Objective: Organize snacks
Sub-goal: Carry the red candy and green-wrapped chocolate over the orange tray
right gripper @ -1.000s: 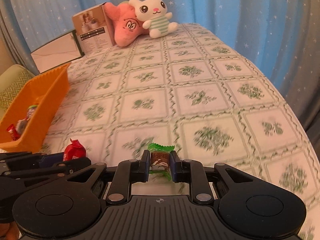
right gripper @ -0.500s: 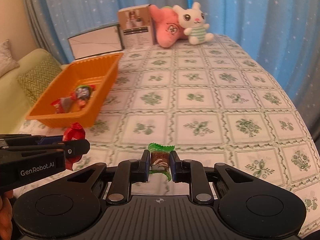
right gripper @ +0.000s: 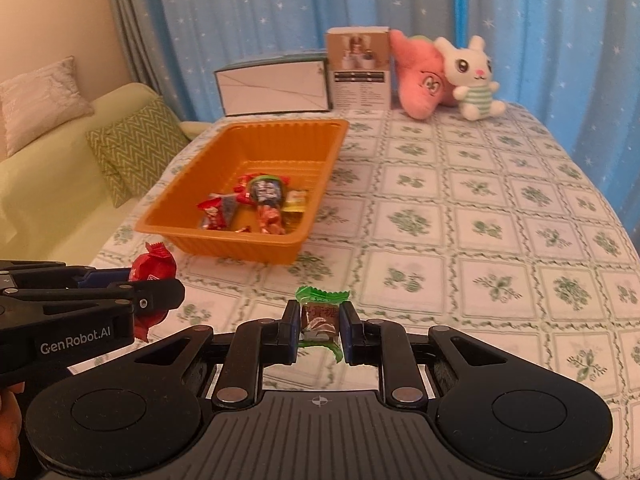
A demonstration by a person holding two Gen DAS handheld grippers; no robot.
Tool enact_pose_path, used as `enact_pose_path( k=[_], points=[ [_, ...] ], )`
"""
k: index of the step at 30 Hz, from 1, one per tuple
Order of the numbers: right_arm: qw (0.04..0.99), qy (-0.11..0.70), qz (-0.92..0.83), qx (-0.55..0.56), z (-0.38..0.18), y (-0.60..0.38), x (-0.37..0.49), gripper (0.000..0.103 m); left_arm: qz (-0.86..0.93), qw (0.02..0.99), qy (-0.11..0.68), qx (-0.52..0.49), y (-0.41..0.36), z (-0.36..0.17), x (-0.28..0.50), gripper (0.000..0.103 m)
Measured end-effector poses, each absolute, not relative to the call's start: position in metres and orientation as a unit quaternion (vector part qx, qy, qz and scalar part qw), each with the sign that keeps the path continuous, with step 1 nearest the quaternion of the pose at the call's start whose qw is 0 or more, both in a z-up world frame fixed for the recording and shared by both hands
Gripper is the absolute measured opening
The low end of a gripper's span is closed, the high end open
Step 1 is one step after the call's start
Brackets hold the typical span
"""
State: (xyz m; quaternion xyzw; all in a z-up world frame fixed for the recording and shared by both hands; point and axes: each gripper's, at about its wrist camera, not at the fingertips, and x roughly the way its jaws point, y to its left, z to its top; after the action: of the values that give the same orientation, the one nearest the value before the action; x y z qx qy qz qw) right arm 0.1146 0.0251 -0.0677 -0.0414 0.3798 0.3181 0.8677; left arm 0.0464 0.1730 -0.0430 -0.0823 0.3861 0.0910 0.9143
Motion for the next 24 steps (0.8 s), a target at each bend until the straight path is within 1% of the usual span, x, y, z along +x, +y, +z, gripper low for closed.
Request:
enact_pose_path(
  k=[15, 24],
  points=[
    [0.860, 0.371, 0.347, -0.050, -0.062, 0.067, 0.122, 0.021, 0.108, 0.915, 0.379, -0.090, 0.208, -0.035, 0.048, 0.023],
    [0.861, 0.366, 0.351, -0.050, -0.055, 0.088, 0.147, 0.021, 0.103, 0.918, 0.372, -0.088, 0.229, -0.026, 0.077, 0.023]
  ],
)
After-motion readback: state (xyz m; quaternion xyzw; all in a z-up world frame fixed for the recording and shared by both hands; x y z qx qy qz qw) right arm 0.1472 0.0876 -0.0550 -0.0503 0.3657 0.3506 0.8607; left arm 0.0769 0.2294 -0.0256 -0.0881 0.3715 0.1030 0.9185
